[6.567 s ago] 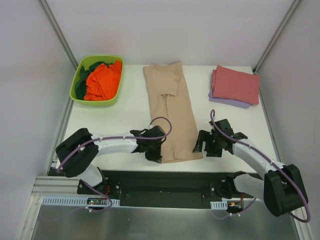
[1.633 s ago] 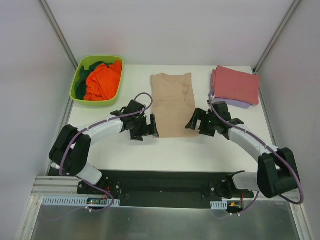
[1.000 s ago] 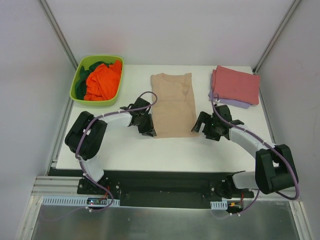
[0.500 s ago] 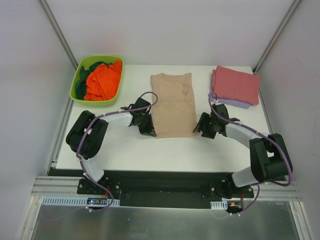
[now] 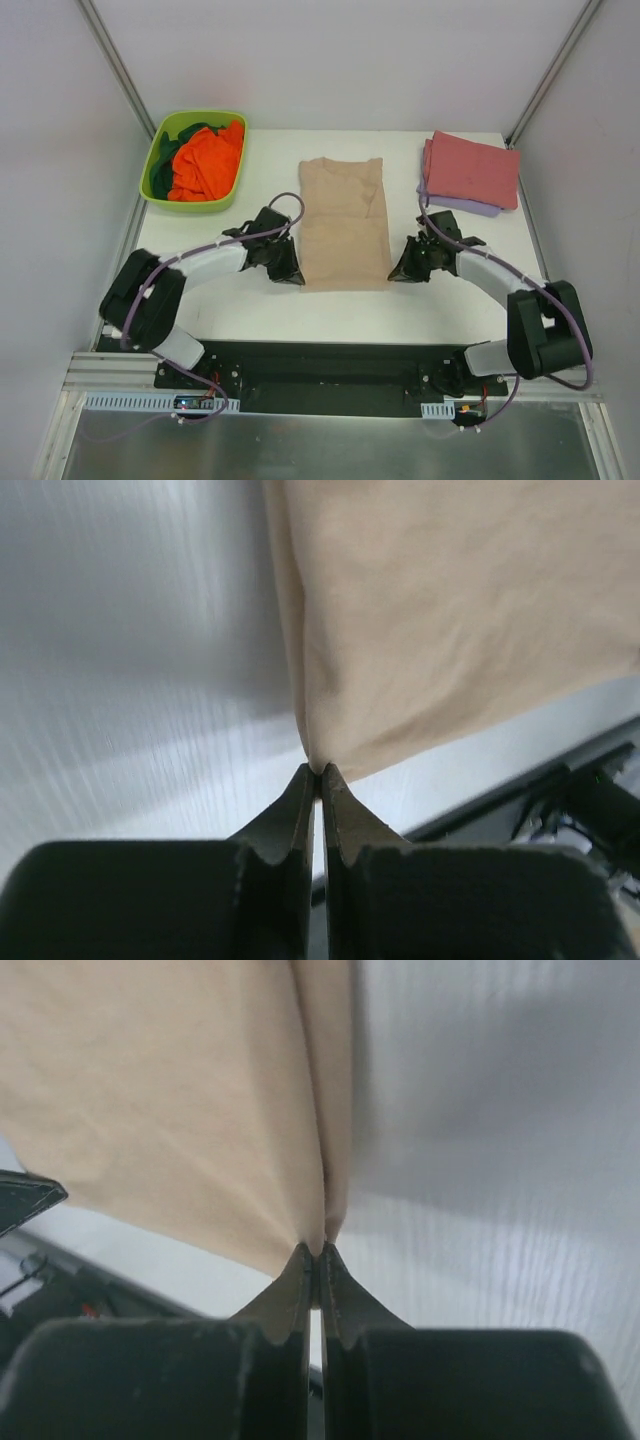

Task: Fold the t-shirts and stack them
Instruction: Grab one side of the 2/3 rectangular tshirt with both arms

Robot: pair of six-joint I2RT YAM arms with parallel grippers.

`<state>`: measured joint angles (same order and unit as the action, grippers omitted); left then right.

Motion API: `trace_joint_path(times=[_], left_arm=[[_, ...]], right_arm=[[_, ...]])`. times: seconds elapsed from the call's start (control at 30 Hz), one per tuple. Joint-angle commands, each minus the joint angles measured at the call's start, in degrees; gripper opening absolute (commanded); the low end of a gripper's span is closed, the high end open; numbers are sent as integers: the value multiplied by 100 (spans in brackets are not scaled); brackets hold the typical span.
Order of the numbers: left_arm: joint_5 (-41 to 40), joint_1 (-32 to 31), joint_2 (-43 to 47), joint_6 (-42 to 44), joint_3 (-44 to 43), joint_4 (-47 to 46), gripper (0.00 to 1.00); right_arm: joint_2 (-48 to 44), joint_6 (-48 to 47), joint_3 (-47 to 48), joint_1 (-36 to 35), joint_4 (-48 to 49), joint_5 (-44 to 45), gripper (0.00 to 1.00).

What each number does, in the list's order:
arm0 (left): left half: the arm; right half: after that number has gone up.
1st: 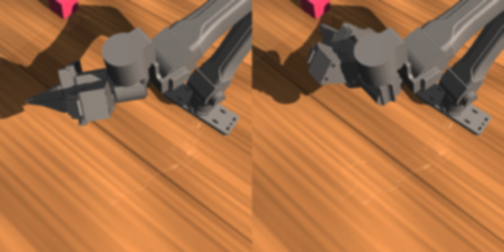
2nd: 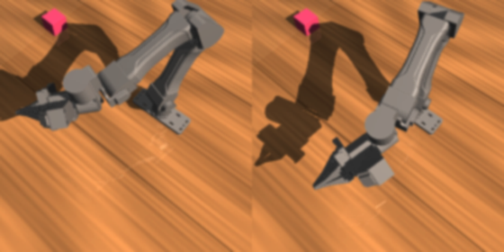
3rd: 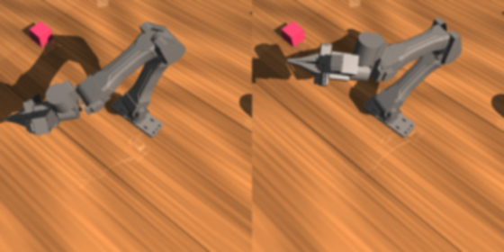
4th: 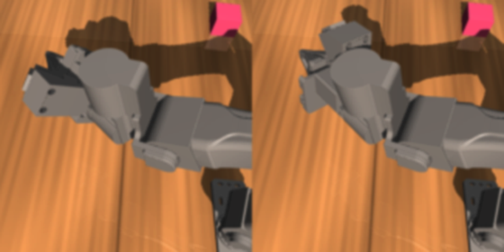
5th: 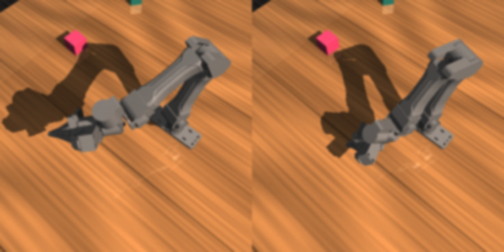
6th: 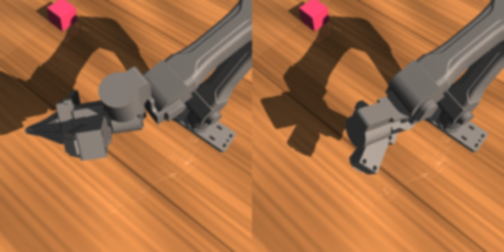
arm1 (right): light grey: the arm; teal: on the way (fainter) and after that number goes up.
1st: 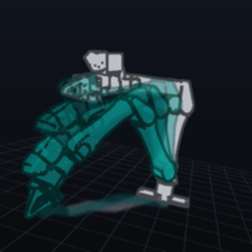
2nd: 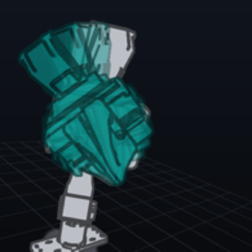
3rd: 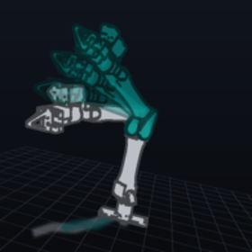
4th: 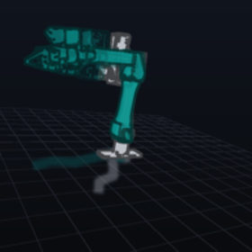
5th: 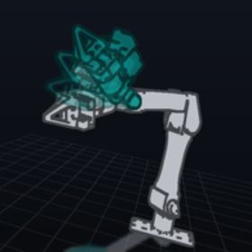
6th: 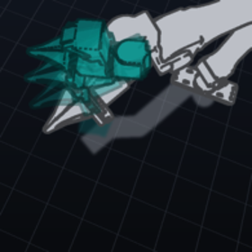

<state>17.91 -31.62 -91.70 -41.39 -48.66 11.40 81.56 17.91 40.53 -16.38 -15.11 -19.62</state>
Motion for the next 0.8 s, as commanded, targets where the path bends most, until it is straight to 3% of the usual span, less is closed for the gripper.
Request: trace_joint_path(times=[0.0,0.17,0.33,0.43,0.77], left_arm=[[589,-125,1442,96,524,424,0],[1521,-169,2690,8,744,1083,0],[2128,-169,3737,-203,683,1382,0],[2313,-169,4054,-238,438,1435,0],[1454,305,3318,60,-345,1638,0]], right_arm=[[-938,-437,104,3,-1562,-1147,0],[-1686,-780,279,-14,-3213,-2325,0],[-2442,-885,674,-14,-4200,-3108,0],[-2688,-860,1026,12,-4473,-3154,0],[-2066,-1141,2142,478,-4510,-2443,0]])
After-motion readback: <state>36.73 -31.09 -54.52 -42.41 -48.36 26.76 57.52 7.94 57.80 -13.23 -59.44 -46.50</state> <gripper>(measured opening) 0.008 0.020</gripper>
